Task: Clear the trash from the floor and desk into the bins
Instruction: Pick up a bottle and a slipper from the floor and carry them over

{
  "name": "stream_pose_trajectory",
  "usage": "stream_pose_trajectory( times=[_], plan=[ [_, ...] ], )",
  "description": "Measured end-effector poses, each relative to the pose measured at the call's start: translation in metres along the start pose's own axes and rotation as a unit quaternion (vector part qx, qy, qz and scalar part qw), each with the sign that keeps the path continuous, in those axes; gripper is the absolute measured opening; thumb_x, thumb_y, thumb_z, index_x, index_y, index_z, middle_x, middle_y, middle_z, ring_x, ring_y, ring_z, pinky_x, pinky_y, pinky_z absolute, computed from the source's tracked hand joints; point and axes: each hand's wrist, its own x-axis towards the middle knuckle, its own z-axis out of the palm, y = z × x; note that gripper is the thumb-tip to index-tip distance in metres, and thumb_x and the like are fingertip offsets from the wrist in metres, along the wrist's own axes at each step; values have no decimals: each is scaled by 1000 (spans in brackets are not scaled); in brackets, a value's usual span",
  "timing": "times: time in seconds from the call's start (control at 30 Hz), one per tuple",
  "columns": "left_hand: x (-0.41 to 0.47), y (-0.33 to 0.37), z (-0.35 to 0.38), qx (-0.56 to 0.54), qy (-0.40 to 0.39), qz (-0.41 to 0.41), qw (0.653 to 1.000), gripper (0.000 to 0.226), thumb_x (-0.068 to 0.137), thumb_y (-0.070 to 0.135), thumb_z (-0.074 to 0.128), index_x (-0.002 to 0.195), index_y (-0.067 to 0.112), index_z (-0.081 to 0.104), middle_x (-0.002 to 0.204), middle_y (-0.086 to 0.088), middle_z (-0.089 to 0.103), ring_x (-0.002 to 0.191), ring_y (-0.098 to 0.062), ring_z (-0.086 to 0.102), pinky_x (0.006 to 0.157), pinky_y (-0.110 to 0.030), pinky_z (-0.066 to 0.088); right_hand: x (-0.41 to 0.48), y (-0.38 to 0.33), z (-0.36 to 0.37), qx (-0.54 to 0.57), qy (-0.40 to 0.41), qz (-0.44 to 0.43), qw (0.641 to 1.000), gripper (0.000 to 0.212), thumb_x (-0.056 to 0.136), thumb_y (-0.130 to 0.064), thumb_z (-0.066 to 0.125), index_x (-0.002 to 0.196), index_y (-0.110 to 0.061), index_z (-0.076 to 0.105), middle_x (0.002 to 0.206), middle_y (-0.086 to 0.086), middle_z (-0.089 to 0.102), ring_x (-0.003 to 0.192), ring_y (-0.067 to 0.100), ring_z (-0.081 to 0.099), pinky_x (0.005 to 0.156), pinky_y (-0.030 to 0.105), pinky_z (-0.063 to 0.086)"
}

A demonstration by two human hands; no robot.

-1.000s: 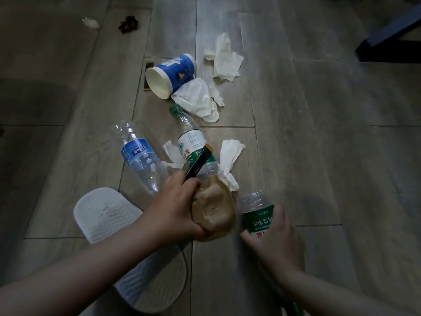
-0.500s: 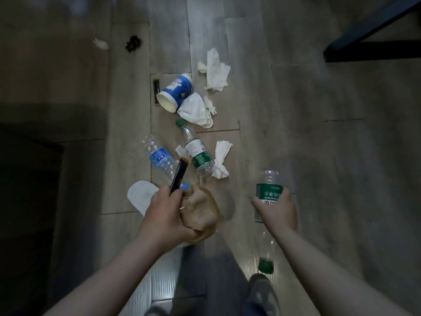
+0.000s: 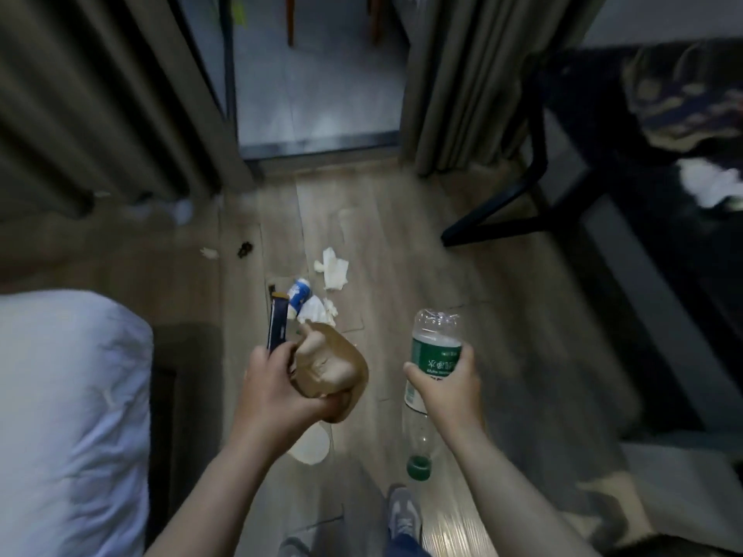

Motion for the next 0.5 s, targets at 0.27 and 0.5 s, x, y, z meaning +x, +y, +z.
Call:
stream_pose_trajectory(
  times=[0.27, 0.5],
  plan=[
    [-84, 155, -94, -126, 67, 103, 984, 82, 42, 39, 94, 114, 31, 56, 105, 13, 42, 88, 7, 49, 67, -9, 36, -89, -155, -141, 47, 60, -131, 988, 58, 64, -30, 83, 108, -37, 45, 88, -16, 61, 73, -7, 60, 57, 13, 41],
    [-147, 224, -157, -150, 40, 268, 951, 75, 41, 54, 85, 108, 42, 54, 103, 21, 43, 92, 8, 48, 69, -13, 40, -209, -223, -212, 144, 147, -202, 957, 58, 66, -25, 85, 114, -36, 53, 94, -22, 67, 83, -9, 63, 67, 14, 47]
  ],
)
